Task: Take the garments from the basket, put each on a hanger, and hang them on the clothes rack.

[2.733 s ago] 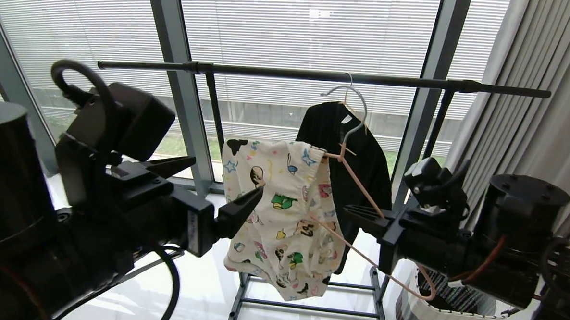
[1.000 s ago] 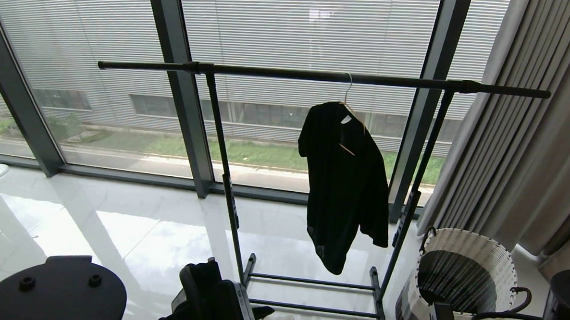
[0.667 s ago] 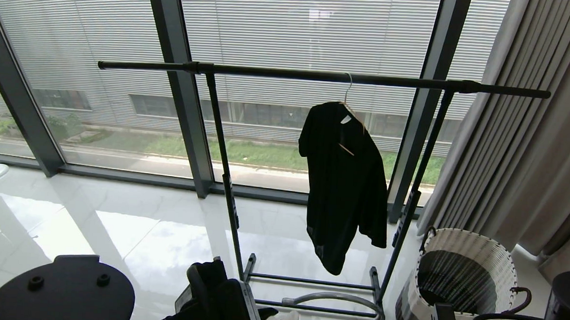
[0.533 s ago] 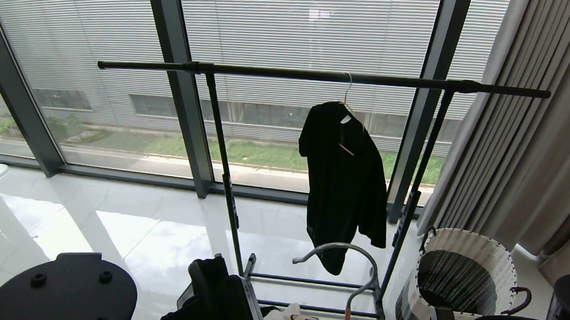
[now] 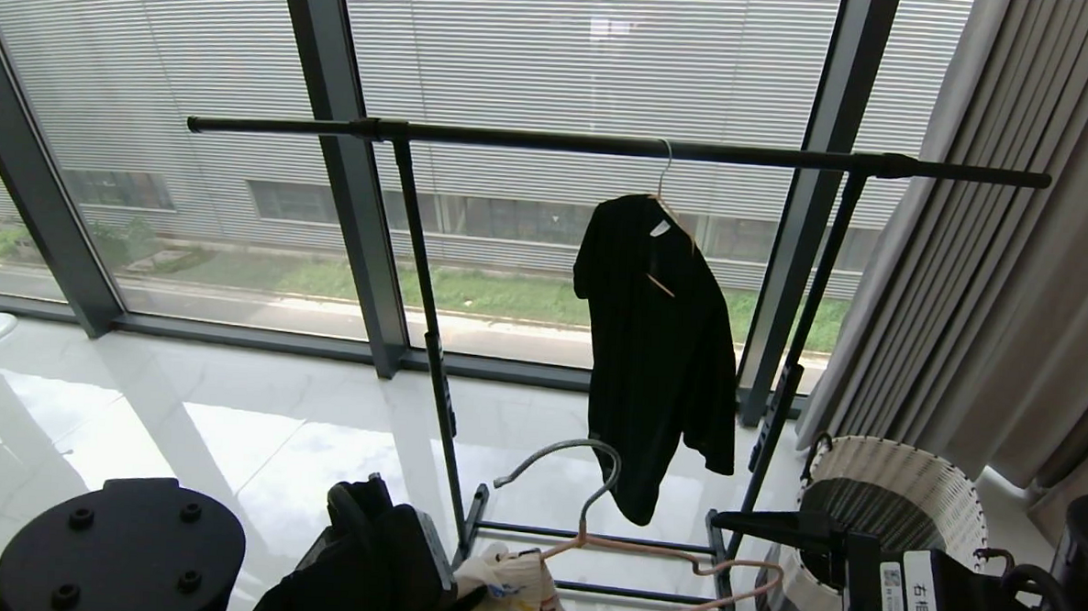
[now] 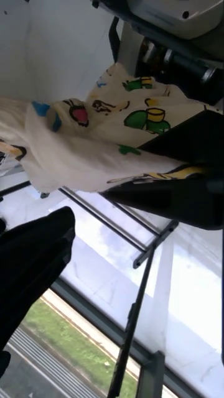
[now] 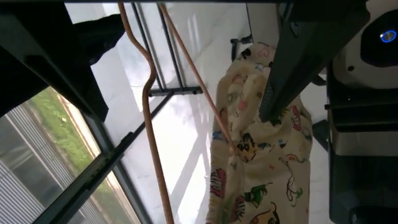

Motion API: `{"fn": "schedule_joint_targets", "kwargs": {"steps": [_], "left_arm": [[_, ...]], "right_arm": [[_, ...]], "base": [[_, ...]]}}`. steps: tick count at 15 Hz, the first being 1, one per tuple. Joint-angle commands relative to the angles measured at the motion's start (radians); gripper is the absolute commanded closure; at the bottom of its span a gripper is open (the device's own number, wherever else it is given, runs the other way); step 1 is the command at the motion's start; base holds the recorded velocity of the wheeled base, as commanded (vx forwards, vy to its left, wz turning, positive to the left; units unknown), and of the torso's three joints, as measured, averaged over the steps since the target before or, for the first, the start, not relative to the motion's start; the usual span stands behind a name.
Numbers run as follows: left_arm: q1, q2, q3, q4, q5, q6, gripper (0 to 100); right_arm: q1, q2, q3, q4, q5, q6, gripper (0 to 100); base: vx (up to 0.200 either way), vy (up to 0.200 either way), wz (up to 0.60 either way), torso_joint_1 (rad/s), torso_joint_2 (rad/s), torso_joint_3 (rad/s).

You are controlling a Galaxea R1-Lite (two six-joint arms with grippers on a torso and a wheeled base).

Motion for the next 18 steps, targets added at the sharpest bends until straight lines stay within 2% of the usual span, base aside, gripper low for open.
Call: {"fn": "schedule_joint_targets", "kwargs": {"steps": [1, 4, 6, 7, 8, 10, 12, 15, 18], "left_arm": [[0.082, -0.015, -0.001, -0.005, 0.006, -0.002, 100], [0.204, -0.013, -0.01, -0.103, 0.006, -0.002, 100], [0.223, -0.03, -0.039, -0.139, 0.009, 0.0, 100], [0.223, -0.047, -0.037, -0.139, 0.008, 0.006, 100], [0.221, -0.051, -0.04, -0.14, 0.008, 0.007, 100], [0.22, -0.056, -0.065, -0.143, 0.008, 0.006, 100], [0.203, -0.062, -0.102, -0.143, 0.003, 0.011, 100], [0.172, -0.064, -0.106, -0.143, 0.005, 0.02, 100], [0.172, -0.065, -0.109, -0.143, 0.003, 0.02, 100]], "right_arm": [[-0.006, 0.005, -0.015, 0.001, 0.0, -0.001, 0], [-0.005, 0.022, -0.037, 0.001, 0.002, -0.003, 0], [-0.005, 0.056, -0.055, 0.001, 0.002, 0.017, 0], [-0.005, 0.094, -0.078, -0.001, 0.0, 0.084, 0], [-0.003, 0.142, -0.117, -0.001, -0.009, 0.196, 0], [0.017, 0.238, -0.218, -0.004, -0.109, 0.381, 0], [0.035, 0.341, -0.325, -0.03, -0.207, 0.486, 0], [0.051, 0.462, -0.403, -0.074, -0.323, 0.542, 0], [0.06, 0.484, -0.399, -0.094, -0.343, 0.543, 0]], "base": [[0.0, 0.0, 0.0, 0.0, 0.0, 0.0], [0.0, 0.0, 0.0, 0.0, 0.0, 0.0], [0.0, 0.0, 0.0, 0.0, 0.0, 0.0], [0.0, 0.0, 0.0, 0.0, 0.0, 0.0], [0.0, 0.0, 0.0, 0.0, 0.0, 0.0], [0.0, 0.0, 0.0, 0.0, 0.0, 0.0], [0.0, 0.0, 0.0, 0.0, 0.0, 0.0], [0.0, 0.0, 0.0, 0.0, 0.0, 0.0], [0.0, 0.0, 0.0, 0.0, 0.0, 0.0]]}}
